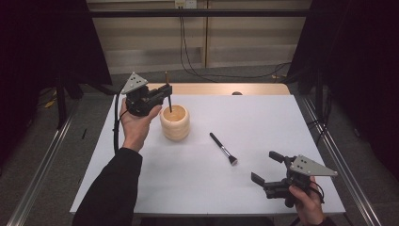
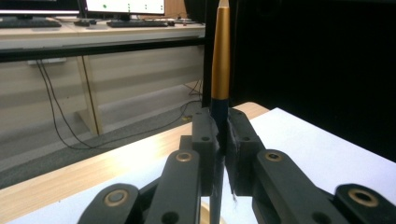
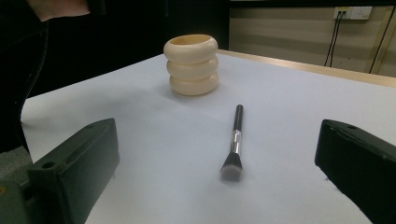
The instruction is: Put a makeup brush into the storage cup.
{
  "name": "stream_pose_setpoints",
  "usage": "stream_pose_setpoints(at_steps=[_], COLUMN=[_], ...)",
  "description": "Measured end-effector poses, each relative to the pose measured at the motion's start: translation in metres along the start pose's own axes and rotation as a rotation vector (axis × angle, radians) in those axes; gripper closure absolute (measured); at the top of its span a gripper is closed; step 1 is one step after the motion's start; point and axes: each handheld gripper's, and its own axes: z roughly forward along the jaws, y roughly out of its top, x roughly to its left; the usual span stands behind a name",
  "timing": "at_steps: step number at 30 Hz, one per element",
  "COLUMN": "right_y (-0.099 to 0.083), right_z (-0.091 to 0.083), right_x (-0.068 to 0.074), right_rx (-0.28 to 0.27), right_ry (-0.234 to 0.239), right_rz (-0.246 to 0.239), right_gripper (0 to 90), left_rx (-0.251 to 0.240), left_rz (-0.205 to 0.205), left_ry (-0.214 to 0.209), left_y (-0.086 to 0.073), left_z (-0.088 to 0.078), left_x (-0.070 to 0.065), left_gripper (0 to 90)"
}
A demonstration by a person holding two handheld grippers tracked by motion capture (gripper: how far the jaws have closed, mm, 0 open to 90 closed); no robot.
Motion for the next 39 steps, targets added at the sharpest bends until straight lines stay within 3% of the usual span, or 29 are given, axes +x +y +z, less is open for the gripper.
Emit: stream_pose_setpoints(at_steps=[7, 11, 21, 39], right_y=[0.000, 0.000, 0.000, -0.001], right_z=[-0.001, -0.001, 0.000, 0.000], right_x=[-0.001, -0.001, -0.001, 0.000], right_rx=[0.000, 0.002, 0.005, 0.010], right_ry=[-0.003, -0.001, 0.009, 0.006], right_rz=[0.004, 0.004, 0.005, -0.007], right_gripper=[0.0, 0.0, 0.0, 0.0], left_rx=[0.015, 0.025, 0.067, 0.119], left_rz=[-0.003, -0.026, -0.030, -0.055], left_ry=[0.000, 0.018, 0.024, 0.015], left_y=[-0.010, -0.021, -0.040, -0.070], left_z=[0.010, 0.015, 0.029, 0.034], left_x=[0.008, 0.011, 0.010, 0.011], left_gripper=[83.7, 83.7, 83.7, 83.5])
